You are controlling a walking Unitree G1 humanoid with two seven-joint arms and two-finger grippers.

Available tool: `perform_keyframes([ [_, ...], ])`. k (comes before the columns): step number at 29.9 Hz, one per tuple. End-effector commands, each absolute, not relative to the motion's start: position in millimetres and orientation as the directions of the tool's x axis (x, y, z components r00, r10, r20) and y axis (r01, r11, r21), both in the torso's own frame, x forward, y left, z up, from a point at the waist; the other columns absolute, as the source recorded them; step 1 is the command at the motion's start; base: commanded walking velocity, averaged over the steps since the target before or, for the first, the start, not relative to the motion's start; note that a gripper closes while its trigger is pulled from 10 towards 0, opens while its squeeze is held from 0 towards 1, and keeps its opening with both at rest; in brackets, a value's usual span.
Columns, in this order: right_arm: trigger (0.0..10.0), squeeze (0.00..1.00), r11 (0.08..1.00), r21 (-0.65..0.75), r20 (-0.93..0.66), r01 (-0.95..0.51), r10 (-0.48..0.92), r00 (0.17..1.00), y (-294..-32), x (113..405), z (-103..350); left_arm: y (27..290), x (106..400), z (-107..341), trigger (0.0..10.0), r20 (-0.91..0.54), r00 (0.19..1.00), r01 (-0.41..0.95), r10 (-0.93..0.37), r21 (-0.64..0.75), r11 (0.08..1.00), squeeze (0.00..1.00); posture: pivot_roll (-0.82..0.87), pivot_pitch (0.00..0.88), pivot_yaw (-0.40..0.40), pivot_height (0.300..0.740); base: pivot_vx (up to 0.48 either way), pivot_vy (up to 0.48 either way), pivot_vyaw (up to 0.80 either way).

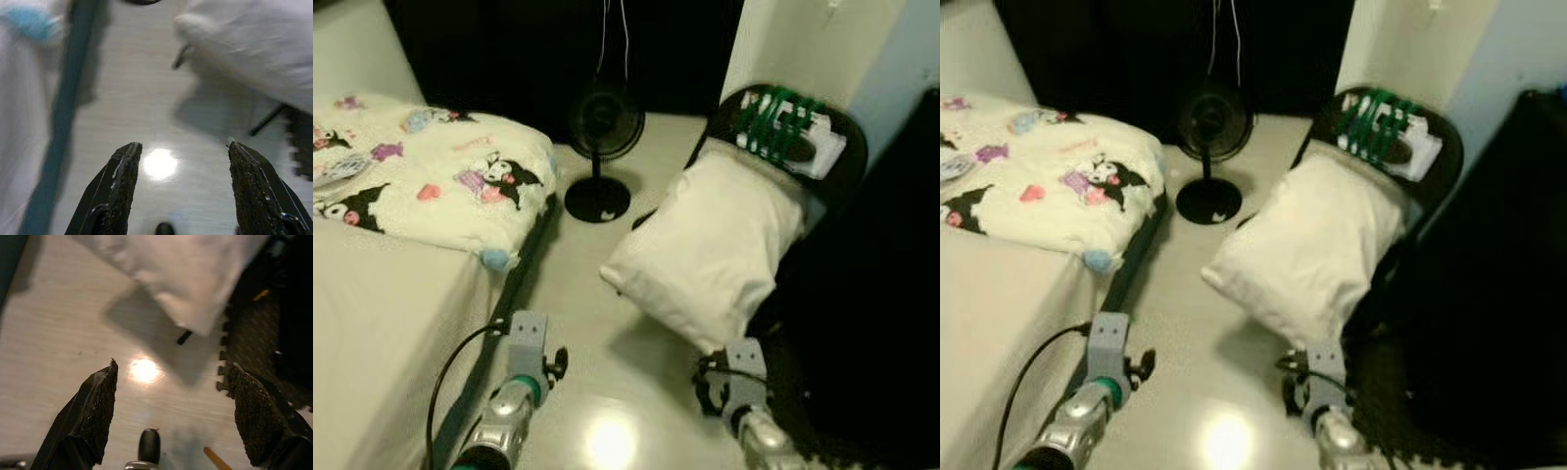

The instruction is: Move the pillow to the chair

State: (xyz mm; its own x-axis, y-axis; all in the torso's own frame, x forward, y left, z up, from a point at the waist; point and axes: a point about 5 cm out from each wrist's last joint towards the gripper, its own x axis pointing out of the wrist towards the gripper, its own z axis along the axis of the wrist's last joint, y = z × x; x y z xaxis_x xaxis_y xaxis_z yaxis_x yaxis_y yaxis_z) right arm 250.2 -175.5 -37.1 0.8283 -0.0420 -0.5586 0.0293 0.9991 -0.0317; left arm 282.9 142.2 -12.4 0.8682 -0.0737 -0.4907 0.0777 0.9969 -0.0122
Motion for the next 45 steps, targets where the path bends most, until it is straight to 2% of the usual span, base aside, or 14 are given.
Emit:
perform_keyframes([
  [1, 10.0, 0.00, 0.999, -0.027, -0.575, 0.035, -0.044, 0.817, -175.2, 245.3, -41.5, 147.0, 279.2, -16.5, 10.0, -0.508, 0.859, 0.066, -0.061, -0.008, 0.998, 0.00, 0.02, 0.007, 0.075, 0.740, 0.000, 0.000, 0.00],
  [19, 10.0, 0.00, 0.999, 0.000, -0.598, 0.047, -0.037, 0.801, -170.5, 243.4, -44.8, 152.9, 274.2, -22.8, 10.0, -0.550, 0.832, 0.084, -0.072, -0.004, 0.996, 0.00, 0.01, 0.017, 0.087, 0.740, 0.000, 0.000, 0.00],
  [27, 10.0, 0.00, 0.980, -0.018, -0.669, 0.198, -0.159, 0.726, -181.4, 224.0, -58.8, 162.0, 266.6, -31.8, 10.0, -0.623, 0.782, 0.095, -0.032, 0.069, 0.993, 0.00, -0.01, 0.000, 0.125, 0.740, 0.000, 0.000, 0.00],
  [32, 10.0, 0.00, 0.984, -0.091, -0.707, 0.154, -0.173, 0.686, -186.8, 211.6, -66.5, 162.7, 251.6, -44.1, 10.0, -0.674, 0.737, 0.110, -0.046, 0.053, 0.993, 0.00, -0.04, 0.000, 0.115, 0.740, 0.000, 0.000, 0.00],
  [39, 10.0, 0.00, 0.987, -0.074, -0.706, 0.141, -0.151, 0.692, -188.9, 213.5, -65.3, 166.3, 230.8, -59.0, 10.0, -0.730, 0.683, 0.049, 0.000, 0.047, 0.998, 0.00, 0.01, 0.000, 0.074, 0.740, 0.000, 0.000, 0.00],
  [45, 10.0, 0.00, 0.992, -0.066, -0.705, 0.103, -0.119, 0.699, -184.4, 215.3, -64.9, 166.2, 225.6, -61.9, 10.0, -0.730, 0.683, 0.053, 0.010, 0.063, 0.997, 0.00, 0.02, 0.000, 0.063, 0.740, 0.000, 0.000, 0.00],
])
